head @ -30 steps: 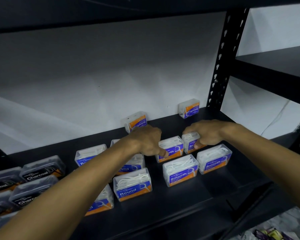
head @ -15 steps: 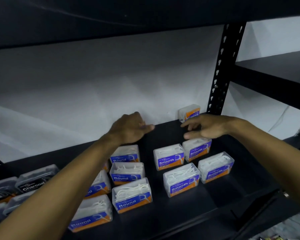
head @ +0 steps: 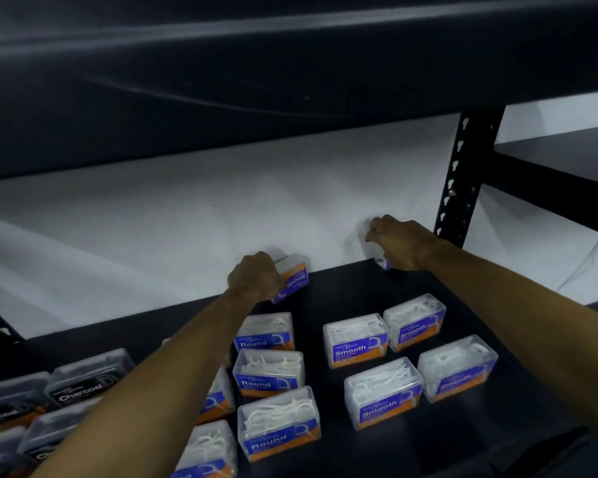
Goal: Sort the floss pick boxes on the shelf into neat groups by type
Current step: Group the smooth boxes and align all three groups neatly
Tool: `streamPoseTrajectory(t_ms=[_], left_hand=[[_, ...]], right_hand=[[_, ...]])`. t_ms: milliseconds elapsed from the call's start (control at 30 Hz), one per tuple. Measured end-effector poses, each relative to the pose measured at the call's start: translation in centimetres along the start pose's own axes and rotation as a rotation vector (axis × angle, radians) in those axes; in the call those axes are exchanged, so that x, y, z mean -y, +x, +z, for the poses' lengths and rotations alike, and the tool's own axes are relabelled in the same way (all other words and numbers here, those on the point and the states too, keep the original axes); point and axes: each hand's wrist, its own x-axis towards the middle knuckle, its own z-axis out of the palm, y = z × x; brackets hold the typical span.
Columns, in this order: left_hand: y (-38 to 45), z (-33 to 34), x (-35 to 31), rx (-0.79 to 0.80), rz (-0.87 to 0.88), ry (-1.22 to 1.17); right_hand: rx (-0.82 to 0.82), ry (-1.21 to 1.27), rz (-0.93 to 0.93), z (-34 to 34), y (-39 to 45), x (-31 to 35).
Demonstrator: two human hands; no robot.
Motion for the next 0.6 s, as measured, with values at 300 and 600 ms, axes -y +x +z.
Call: streamPoseTrajectory(t_ms=[300, 600], left_hand=[[0.0, 0.0, 1.3, -0.033, 0.099, -0.236], [-2.0, -2.4, 0.6, -0.111, 0.227, -0.499]], right_hand=[[0.081, -0.443, -0.223, 0.7, 1.3, 0.2], [0.073, -0.562, -0.264, 2.3, 2.1, 0.3]])
